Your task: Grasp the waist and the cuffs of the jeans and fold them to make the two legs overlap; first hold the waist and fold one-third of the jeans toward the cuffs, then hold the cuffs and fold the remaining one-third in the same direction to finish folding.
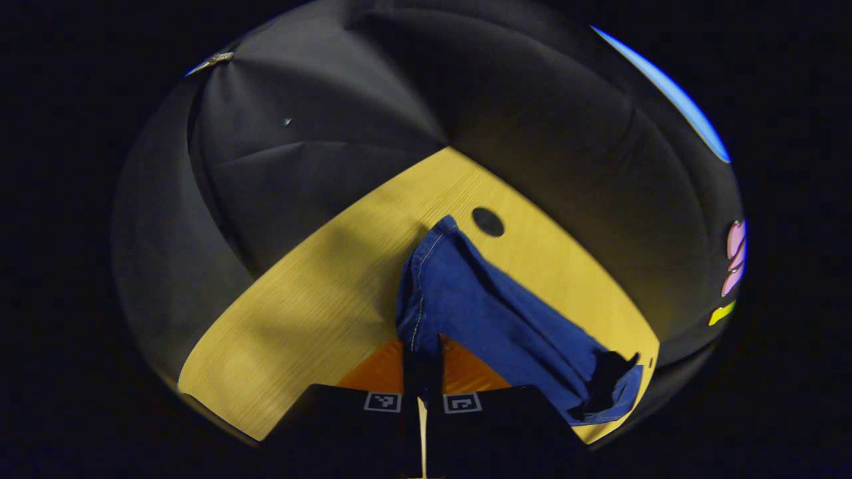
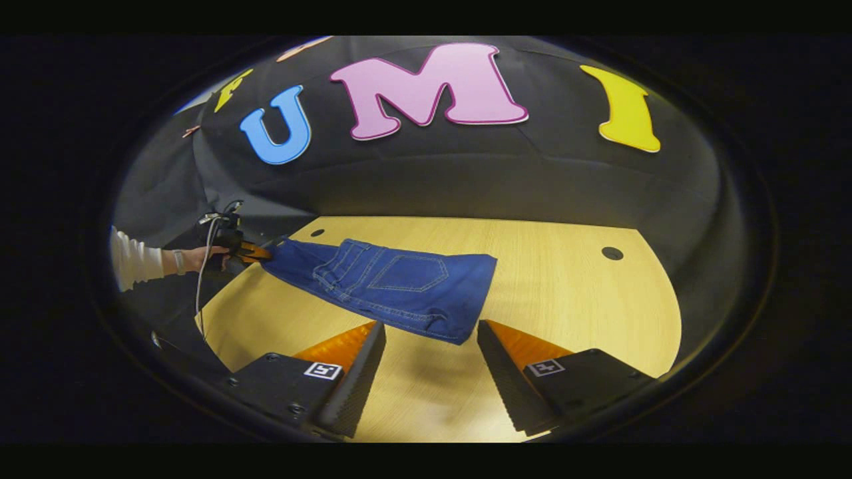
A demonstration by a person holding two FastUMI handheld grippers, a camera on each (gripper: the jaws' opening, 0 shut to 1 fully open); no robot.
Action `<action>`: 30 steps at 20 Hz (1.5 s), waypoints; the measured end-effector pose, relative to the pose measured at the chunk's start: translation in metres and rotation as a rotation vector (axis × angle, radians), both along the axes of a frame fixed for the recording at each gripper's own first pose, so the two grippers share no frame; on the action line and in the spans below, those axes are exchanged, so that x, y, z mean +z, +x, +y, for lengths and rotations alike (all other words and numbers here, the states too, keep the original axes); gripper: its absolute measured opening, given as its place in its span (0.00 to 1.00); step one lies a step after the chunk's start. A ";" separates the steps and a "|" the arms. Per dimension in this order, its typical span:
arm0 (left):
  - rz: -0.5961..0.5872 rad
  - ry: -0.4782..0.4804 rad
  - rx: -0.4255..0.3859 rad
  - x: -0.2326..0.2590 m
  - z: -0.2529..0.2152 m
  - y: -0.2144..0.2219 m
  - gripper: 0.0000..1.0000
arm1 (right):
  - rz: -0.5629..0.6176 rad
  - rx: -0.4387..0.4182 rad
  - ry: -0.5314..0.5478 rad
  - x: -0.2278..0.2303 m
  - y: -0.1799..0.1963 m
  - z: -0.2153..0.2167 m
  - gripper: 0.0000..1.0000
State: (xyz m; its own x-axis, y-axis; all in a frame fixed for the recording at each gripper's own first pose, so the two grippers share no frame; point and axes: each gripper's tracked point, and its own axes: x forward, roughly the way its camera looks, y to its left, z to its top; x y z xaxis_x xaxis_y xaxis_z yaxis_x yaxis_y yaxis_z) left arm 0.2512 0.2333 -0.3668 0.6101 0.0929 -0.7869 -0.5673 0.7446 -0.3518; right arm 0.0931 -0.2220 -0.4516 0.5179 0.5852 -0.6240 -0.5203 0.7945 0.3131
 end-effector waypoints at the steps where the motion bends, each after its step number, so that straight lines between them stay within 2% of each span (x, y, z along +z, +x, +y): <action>1: -0.039 -0.010 -0.014 0.020 -0.005 0.002 0.08 | -0.003 -0.007 0.004 0.004 0.000 -0.001 0.85; 4: -0.129 -0.014 -0.074 0.077 -0.026 -0.002 0.08 | -0.024 -0.020 0.016 0.017 -0.001 0.001 0.85; 7: -0.245 -0.055 -0.141 0.135 -0.075 0.013 0.08 | -0.047 -0.022 0.038 0.031 -0.009 0.007 0.85; 10: -0.330 -0.018 -0.289 0.178 -0.143 0.027 0.08 | -0.079 -0.028 0.036 0.045 -0.020 0.002 0.85; 14: -0.445 0.028 -0.554 0.230 -0.282 0.031 0.08 | -0.124 -0.043 -0.005 0.055 -0.034 -0.020 0.85; 16: -0.446 0.000 -0.693 0.217 -0.366 0.039 0.08 | -0.142 -0.058 -0.032 0.059 -0.045 -0.037 0.85; 17: -0.410 -0.022 -0.761 0.194 -0.407 0.039 0.08 | -0.138 -0.074 -0.032 0.058 -0.049 -0.044 0.85; 19: -0.268 0.016 -0.863 0.124 -0.458 0.048 0.08 | -0.105 -0.101 -0.011 0.058 -0.064 -0.054 0.85; 21: -0.090 0.109 -0.926 0.069 -0.476 0.044 0.08 | -0.096 -0.128 -0.007 0.059 -0.074 -0.066 0.85; 23: -0.008 0.258 -0.991 0.047 -0.475 0.036 0.08 | -0.105 -0.152 0.004 0.067 -0.080 -0.074 0.85; 24: 0.026 0.297 -1.021 0.043 -0.477 0.031 0.10 | -0.106 -0.164 0.006 0.068 -0.081 -0.078 0.85; 25: 0.067 0.315 -1.045 0.038 -0.479 0.027 0.18 | -0.108 -0.177 0.010 0.070 -0.081 -0.082 0.85; 26: 0.079 0.326 -1.053 0.041 -0.479 0.026 0.20 | -0.113 -0.189 0.014 0.072 -0.080 -0.084 0.85; 27: 0.057 0.317 -1.049 0.045 -0.482 0.024 0.18 | -0.121 -0.202 0.011 0.074 -0.078 -0.087 0.76; 28: 0.014 0.307 -1.033 0.050 -0.487 0.024 0.34 | -0.136 -0.212 0.002 0.076 -0.077 -0.090 0.76; 29: -0.031 0.315 -1.005 0.057 -0.487 0.023 0.49 | -0.158 -0.216 -0.006 0.082 -0.074 -0.091 0.85; 30: -0.077 0.327 -0.976 0.067 -0.483 0.024 0.65 | -0.188 -0.218 -0.014 0.089 -0.072 -0.091 0.85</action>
